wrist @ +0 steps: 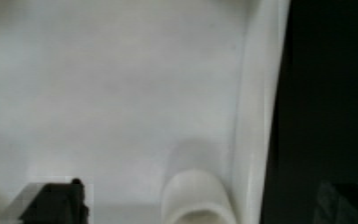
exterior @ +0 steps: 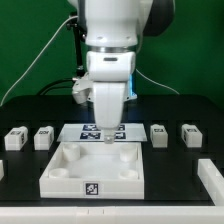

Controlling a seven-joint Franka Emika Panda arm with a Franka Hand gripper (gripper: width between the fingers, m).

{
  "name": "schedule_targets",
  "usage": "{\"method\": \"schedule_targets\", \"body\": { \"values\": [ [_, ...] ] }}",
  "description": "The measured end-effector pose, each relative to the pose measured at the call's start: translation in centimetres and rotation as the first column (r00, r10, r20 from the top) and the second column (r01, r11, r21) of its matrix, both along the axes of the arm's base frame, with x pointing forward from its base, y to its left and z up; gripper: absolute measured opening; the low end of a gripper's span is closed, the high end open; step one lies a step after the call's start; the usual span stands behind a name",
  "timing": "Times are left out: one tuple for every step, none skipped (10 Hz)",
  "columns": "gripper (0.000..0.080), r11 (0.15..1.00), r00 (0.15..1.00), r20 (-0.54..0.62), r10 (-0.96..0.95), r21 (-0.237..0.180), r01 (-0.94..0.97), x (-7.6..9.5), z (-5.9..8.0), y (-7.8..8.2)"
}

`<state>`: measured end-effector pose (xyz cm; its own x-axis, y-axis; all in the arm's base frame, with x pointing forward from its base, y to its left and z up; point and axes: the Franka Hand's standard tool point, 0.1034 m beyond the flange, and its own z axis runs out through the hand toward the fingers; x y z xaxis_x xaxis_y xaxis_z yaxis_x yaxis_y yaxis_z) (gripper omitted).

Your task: Assemble one leg

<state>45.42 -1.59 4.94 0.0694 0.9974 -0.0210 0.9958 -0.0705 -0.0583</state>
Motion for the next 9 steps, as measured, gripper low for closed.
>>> {"method": "schedule_targets", "body": {
  "values": [
    [0.065, 1.0, 1.0, 0.002, 0.003, 0.0, -0.003, 0.1, 0.1, 0.1],
    [0.065, 1.0, 1.0, 0.002, 0.002, 0.0, -0.002, 0.1, 0.0, 0.1],
    [0.065, 1.0, 1.0, -0.004, 0.012, 0.002, -0.012, 0.0, -0.3, 0.0],
    [0.065, 1.0, 1.0, -0.025, 0.015, 0.008, -0.015, -0.6, -1.5, -0.2],
    [0.065, 1.0, 0.999, -0.045, 0.013, 0.012, -0.012, -1.2, -2.6, -0.2],
    [0.065, 1.0, 0.999, -0.052, 0.012, 0.015, -0.011, -1.6, -3.1, 0.0],
    [0.065, 1.0, 0.999, -0.052, 0.011, 0.016, -0.011, -1.6, -3.3, 0.0],
    [0.065, 1.0, 0.999, -0.053, 0.011, 0.016, -0.01, -1.6, -3.3, 0.0],
    [0.062, 1.0, 0.999, -0.053, 0.011, 0.016, -0.01, -1.6, -3.3, 0.0]
  ]
}}
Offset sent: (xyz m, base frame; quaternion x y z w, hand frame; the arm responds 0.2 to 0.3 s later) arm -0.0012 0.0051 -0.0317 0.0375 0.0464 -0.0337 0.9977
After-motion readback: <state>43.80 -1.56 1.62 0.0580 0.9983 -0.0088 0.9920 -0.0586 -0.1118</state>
